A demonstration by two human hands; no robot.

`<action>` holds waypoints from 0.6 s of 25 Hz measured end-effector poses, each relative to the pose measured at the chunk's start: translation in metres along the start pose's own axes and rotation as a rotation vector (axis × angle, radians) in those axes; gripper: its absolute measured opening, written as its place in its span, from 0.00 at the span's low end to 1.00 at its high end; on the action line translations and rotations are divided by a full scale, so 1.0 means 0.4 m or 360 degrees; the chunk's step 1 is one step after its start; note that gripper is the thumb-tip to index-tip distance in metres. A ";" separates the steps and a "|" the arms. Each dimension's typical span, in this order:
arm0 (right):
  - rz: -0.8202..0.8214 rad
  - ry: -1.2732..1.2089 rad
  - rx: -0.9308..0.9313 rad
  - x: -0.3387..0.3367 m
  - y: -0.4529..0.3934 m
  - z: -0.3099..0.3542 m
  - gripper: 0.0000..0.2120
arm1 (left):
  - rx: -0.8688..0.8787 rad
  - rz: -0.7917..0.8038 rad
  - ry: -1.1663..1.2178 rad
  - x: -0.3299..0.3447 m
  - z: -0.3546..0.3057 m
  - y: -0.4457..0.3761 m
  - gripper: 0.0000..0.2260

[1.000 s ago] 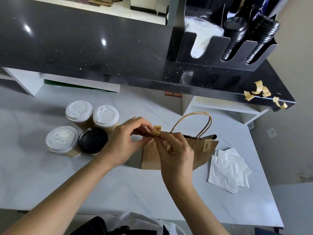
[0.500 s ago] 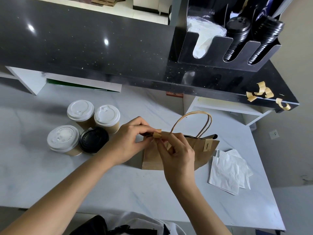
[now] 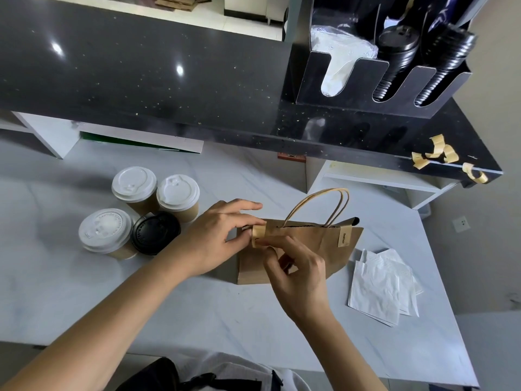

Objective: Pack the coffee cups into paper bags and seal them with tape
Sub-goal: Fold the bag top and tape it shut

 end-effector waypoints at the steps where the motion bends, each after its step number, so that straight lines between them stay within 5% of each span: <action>1: -0.0017 -0.0079 0.0078 0.000 0.003 -0.005 0.07 | -0.0006 0.0012 -0.0036 0.004 0.000 0.000 0.14; 4: -0.0119 -0.0302 0.0333 0.001 0.012 -0.027 0.02 | -0.0024 0.0049 -0.0088 0.011 -0.002 0.002 0.22; 10: -0.0271 -0.0384 0.0657 0.012 0.036 -0.055 0.15 | -0.0038 0.0004 -0.0161 0.011 -0.003 -0.001 0.22; 15: -0.0204 -0.0203 0.0713 0.015 0.036 -0.061 0.16 | -0.0016 0.0003 -0.0225 0.019 0.000 -0.003 0.23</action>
Point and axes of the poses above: each hand's wrist, its own y-axis away from the middle knuckle, its own x-axis out of the palm, z = x × y, the point moved 10 cm from there along -y, towards the middle knuckle, and after that the axes turned 15 degrees about -x, right-handed, at the moved point
